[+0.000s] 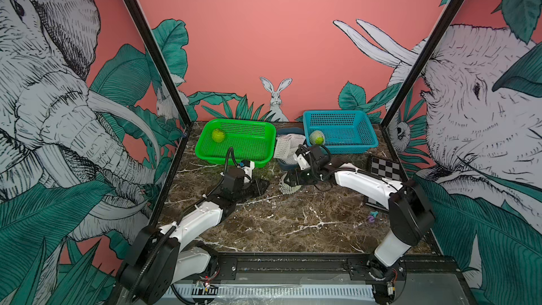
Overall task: Sleeve custard apples in foam nets
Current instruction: Pick up the custard apple from the center of the board, then place the custard apple in the basket.
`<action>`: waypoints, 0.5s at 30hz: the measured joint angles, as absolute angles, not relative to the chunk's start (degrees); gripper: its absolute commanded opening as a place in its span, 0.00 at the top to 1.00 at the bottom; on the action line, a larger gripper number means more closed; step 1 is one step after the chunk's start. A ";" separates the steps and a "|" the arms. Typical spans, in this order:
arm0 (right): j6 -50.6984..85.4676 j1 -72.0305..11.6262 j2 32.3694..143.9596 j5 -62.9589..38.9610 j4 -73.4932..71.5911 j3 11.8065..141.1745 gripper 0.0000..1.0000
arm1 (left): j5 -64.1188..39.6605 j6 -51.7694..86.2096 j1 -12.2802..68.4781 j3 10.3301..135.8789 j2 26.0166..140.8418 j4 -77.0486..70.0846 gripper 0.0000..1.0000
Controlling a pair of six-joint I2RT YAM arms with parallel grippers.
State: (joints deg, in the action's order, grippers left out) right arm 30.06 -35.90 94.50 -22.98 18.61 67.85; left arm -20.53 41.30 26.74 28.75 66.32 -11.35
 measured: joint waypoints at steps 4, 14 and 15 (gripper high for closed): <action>32.47 -31.73 90.72 -33.01 11.49 67.83 0.16 | -19.81 40.56 24.80 30.89 64.58 -6.79 0.69; 45.82 -26.22 84.53 -52.90 -14.85 65.04 0.16 | -20.16 39.79 23.94 35.88 62.41 -2.52 0.63; 48.01 -25.96 84.47 -54.24 -18.41 64.42 0.16 | -20.43 39.81 23.94 36.10 62.39 -2.48 0.63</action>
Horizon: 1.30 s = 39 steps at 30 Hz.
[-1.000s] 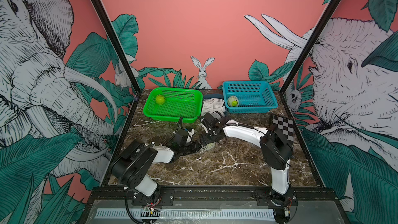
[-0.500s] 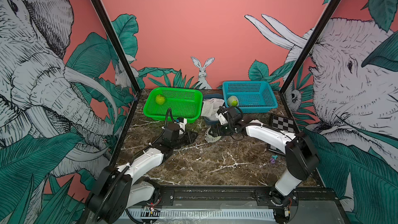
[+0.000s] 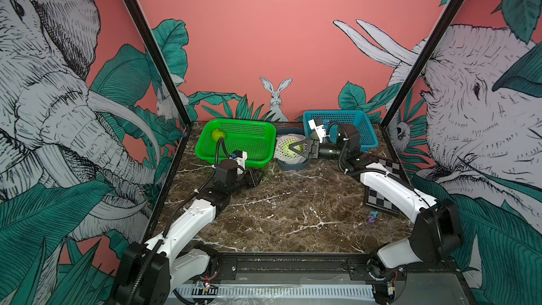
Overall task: Sleeve custard apples in foam nets
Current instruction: Place the custard apple in the basket.
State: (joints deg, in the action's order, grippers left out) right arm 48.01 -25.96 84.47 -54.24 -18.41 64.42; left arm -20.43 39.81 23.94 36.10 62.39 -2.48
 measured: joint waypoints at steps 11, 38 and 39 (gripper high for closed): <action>52.66 -19.84 85.06 -53.69 -22.65 65.65 0.16 | -22.31 40.05 23.90 36.36 62.06 -2.46 0.60; 21.17 -12.47 120.92 17.78 17.87 105.41 0.16 | -24.84 43.99 23.90 36.12 65.19 -6.00 0.60; 20.82 -12.45 121.82 18.92 17.43 105.97 0.16 | -24.82 44.01 23.90 36.01 65.19 -6.07 0.60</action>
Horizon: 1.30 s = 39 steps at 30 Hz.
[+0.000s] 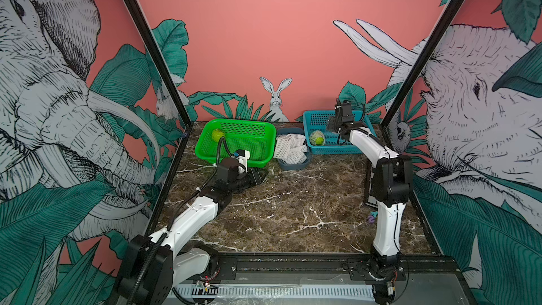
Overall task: Sleeve custard apples in foam nets
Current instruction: Place the custard apple in the basket.
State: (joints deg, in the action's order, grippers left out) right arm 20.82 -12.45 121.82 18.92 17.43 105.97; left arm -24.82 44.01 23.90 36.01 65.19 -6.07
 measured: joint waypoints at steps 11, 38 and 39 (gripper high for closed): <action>18.63 -11.68 135.39 22.22 18.74 118.43 0.15 | -24.10 44.18 24.03 35.59 65.47 -5.91 0.60; 20.12 -11.07 139.57 16.69 27.81 122.63 0.01 | -22.90 44.16 24.40 35.42 66.43 -5.89 0.60; 20.12 -11.07 139.55 16.62 27.81 122.61 0.01 | -22.90 44.16 24.40 35.42 66.43 -5.89 0.60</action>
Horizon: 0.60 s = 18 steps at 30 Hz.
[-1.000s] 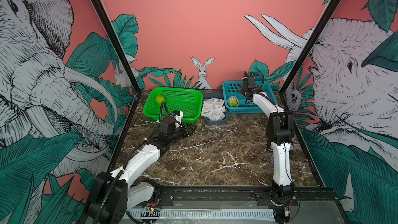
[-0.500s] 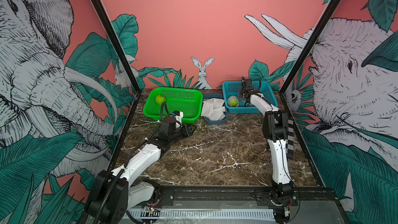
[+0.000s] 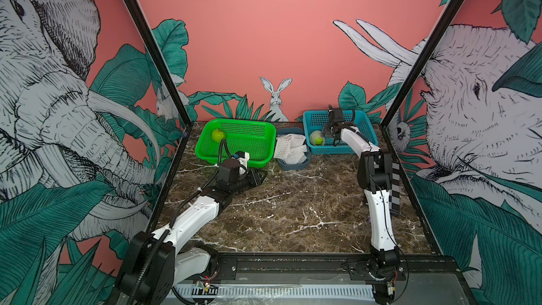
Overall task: Sleeve custard apples in foam nets
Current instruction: Place the custard apple in the basket.
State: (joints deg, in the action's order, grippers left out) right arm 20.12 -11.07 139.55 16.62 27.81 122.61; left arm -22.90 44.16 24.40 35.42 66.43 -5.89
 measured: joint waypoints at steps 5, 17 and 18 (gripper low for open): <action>19.77 -11.07 138.19 16.49 27.77 120.77 0.01 | -22.87 44.16 24.45 35.16 66.39 -5.93 0.60; 18.39 -11.09 120.46 17.04 27.68 109.58 0.01 | -21.96 43.94 24.45 34.57 65.54 -5.82 0.58; 18.39 -11.11 118.32 16.86 27.62 108.49 0.01 | -21.80 43.83 24.45 34.63 65.54 -5.67 0.57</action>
